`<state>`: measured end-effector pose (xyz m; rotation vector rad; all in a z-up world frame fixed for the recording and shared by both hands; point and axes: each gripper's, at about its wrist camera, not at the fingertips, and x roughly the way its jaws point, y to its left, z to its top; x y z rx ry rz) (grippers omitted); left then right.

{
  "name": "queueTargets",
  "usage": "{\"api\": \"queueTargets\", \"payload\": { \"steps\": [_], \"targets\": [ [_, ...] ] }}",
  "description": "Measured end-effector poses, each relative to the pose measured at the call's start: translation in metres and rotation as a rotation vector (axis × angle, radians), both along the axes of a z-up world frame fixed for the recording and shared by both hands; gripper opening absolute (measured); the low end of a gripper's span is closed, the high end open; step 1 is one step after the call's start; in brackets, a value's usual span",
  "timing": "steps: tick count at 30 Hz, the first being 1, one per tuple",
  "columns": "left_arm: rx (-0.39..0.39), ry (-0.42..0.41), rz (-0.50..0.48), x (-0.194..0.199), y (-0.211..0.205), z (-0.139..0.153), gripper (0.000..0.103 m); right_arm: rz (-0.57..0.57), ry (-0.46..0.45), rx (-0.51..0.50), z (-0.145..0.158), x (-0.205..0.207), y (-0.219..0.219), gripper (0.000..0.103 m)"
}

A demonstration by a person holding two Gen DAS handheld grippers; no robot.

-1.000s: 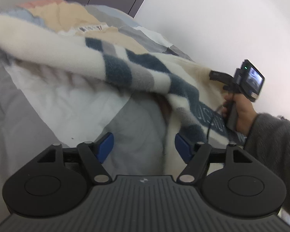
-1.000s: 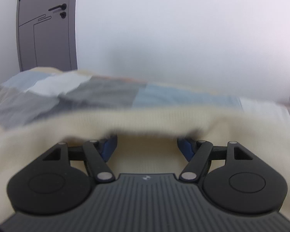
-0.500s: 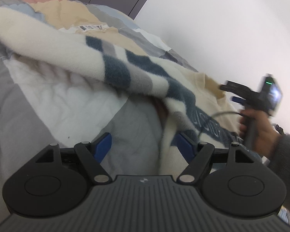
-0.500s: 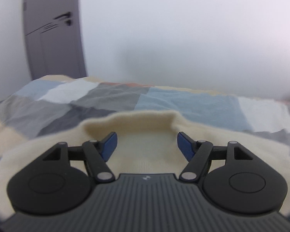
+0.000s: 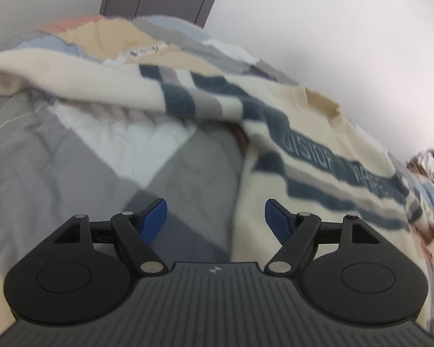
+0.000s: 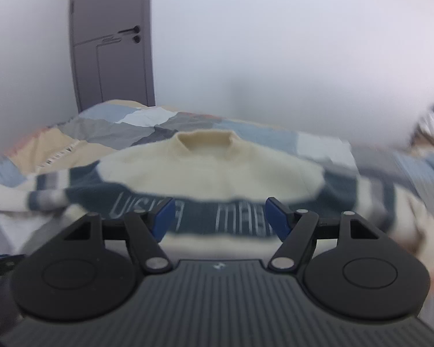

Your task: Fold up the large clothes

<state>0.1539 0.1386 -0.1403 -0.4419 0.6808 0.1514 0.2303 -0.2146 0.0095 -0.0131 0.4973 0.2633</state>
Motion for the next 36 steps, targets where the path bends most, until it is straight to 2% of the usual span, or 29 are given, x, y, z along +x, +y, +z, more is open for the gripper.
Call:
{"api": "queueTargets", "payload": {
  "steps": [2, 5, 10, 15, 20, 24, 27, 28, 29, 30, 32, 36],
  "targets": [
    [-0.023, 0.036, -0.035, -0.009, -0.007, 0.002, 0.079, -0.046, 0.034, 0.042, 0.000, -0.033, -0.013, 0.071],
    [0.029, 0.092, -0.073, -0.024, -0.027, 0.002, 0.079, -0.066, 0.066, 0.129, -0.011, -0.074, -0.031, 0.071],
    [-0.048, 0.133, -0.103, -0.050, -0.044, 0.003, 0.079, -0.146, 0.202, 0.272, -0.045, -0.116, -0.066, 0.071],
    [-0.106, 0.179, -0.097, -0.070, -0.057, -0.003, 0.079, -0.297, 0.334, 0.414, -0.074, -0.130, -0.105, 0.071],
    [-0.230, 0.231, -0.049, -0.092, -0.059, -0.018, 0.077, -0.382, 0.380, 0.535, -0.095, -0.136, -0.129, 0.073],
    [-0.304, 0.214, -0.099, -0.099, -0.068, -0.022, 0.070, -0.439, 0.398, 0.648, -0.109, -0.136, -0.142, 0.073],
    [-0.311, 0.234, -0.153, -0.101, -0.083, -0.026, 0.057, -0.454, 0.425, 0.686, -0.115, -0.134, -0.147, 0.073],
    [-0.316, 0.250, -0.165, -0.100, -0.086, -0.029, 0.049, -0.451, 0.434, 0.680, -0.116, -0.134, -0.146, 0.073],
    [-0.323, 0.267, -0.181, -0.100, -0.090, -0.032, 0.037, -0.446, 0.444, 0.666, -0.117, -0.133, -0.143, 0.073],
    [-0.320, 0.275, -0.184, -0.099, -0.092, -0.032, 0.030, -0.436, 0.450, 0.649, -0.117, -0.132, -0.140, 0.073],
    [-0.320, 0.251, -0.184, -0.099, -0.090, -0.028, 0.015, -0.425, 0.437, 0.604, -0.116, -0.132, -0.134, 0.073],
    [-0.409, 0.133, -0.171, -0.095, -0.074, -0.013, 0.011, -0.423, 0.381, 0.583, -0.110, -0.132, -0.132, 0.073]
  ]
}}
